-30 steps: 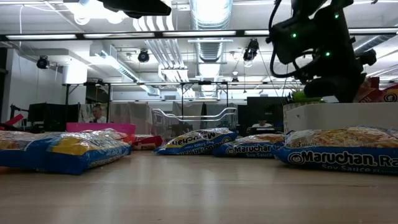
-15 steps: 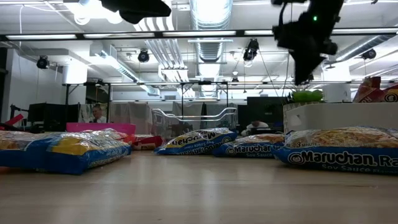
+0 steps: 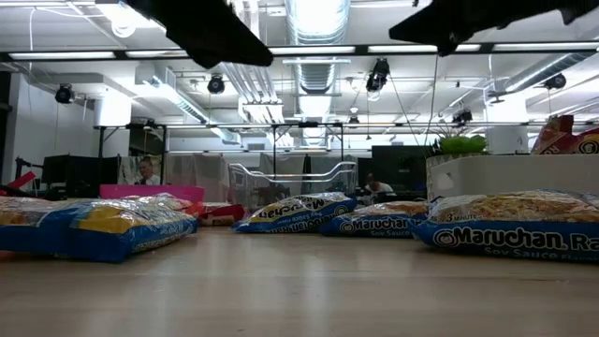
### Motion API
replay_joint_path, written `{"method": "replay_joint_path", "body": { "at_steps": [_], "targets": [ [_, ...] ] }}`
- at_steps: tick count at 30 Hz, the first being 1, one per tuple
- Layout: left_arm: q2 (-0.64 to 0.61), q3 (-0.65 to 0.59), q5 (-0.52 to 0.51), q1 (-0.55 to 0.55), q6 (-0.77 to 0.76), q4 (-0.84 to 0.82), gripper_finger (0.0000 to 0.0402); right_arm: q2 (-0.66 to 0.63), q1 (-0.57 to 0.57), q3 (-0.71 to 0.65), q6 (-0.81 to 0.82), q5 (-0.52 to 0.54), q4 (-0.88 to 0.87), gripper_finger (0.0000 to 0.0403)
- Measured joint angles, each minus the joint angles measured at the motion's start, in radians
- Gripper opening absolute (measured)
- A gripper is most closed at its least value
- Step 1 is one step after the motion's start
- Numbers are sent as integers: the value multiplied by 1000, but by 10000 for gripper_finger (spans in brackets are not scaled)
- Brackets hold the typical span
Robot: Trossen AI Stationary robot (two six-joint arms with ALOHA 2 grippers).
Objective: Sort Maruchan noodles
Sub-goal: Put the blue noodle pack into the red bin
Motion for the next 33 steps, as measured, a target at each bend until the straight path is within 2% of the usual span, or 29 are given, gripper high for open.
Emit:
{"method": "replay_joint_path", "body": {
  "at_steps": [4, 9, 14, 19, 26, 33],
  "targets": [
    [26, 78, -5, 30, -56, -161, 49, -60, -5, -38, -26, 16, -3, 9],
    [58, 145, 13, 98, -107, -346, 89, -105, -5, -50, -26, 16, -12, 9],
    [72, 132, 20, 144, -94, -426, 143, -130, -5, -44, 5, 16, -82, 9],
    [75, 99, 16, 180, -26, -427, 181, -146, -5, -42, 19, 16, -96, 9],
    [75, 74, 17, 245, 40, -428, 187, -140, -5, -42, 65, 16, -124, 9],
    [74, 73, 34, 265, 46, -478, 187, -144, -5, -40, 29, 16, -104, 9]
  ]
}}
